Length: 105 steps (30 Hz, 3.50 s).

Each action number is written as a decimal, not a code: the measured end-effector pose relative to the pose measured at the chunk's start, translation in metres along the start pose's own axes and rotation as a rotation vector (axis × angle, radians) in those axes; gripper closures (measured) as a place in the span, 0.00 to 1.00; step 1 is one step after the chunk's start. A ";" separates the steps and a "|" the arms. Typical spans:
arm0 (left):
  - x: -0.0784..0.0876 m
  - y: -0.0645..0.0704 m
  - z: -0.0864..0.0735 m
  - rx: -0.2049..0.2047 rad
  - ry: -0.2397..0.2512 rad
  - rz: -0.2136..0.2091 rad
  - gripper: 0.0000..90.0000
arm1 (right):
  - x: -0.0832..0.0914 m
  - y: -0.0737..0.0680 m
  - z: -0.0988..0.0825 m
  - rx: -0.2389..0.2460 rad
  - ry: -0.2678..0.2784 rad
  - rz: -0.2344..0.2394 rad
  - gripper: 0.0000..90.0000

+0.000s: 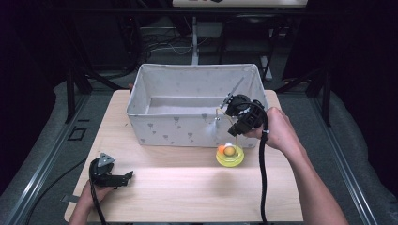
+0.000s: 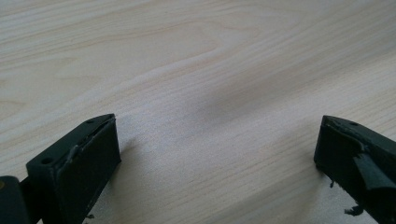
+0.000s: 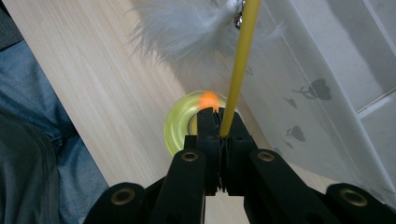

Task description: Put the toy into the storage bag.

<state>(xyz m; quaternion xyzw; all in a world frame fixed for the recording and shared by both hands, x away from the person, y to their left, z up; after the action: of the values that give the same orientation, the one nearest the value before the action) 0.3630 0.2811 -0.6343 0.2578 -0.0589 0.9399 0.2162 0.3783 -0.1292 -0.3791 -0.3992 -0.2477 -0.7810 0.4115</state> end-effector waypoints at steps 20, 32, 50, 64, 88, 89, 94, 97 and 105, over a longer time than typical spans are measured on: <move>0.000 0.000 0.000 0.002 -0.001 -0.001 0.00 | 0.021 0.003 0.025 0.022 0.016 -0.015 0.98; 0.000 0.000 0.000 0.001 -0.001 0.000 0.00 | 0.034 0.004 0.040 0.038 0.029 -0.028 0.98; 0.001 0.000 0.000 0.001 -0.009 -0.007 0.00 | 0.046 0.010 0.058 0.040 0.036 -0.026 0.98; 0.001 0.000 0.000 0.001 -0.008 -0.007 0.00 | 0.062 0.010 0.073 0.058 0.055 -0.032 0.98; 0.001 0.000 0.000 0.000 -0.009 -0.009 0.00 | 0.078 0.022 0.113 0.075 0.079 -0.044 0.98; 0.001 0.000 0.000 0.001 -0.008 -0.008 0.00 | 0.078 0.023 0.114 0.072 0.083 -0.044 0.98; 0.001 0.000 0.000 0.001 -0.009 -0.008 0.00 | 0.078 0.030 0.122 0.066 0.079 -0.051 0.98; 0.001 0.000 0.000 0.001 -0.009 -0.008 0.00 | 0.076 0.036 0.126 0.051 0.085 -0.061 0.98; 0.000 0.000 0.000 0.003 -0.004 -0.005 0.00 | 0.076 0.049 0.136 0.028 0.106 -0.087 0.98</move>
<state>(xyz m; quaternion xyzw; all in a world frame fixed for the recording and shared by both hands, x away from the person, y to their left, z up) 0.3627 0.2811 -0.6342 0.2599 -0.0574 0.9389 0.2182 0.4505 -0.0915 -0.2372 -0.3403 -0.2533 -0.8147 0.3954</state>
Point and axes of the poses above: each handheld gripper's, and its own axes: x roughly backward along the jaws, z roughly out of its top, y roughly to its right, the point moved 6 cm from there along -x, roughly forward along the jaws, and after that the axes turned 14 degrees about y, right-handed, at the moved point
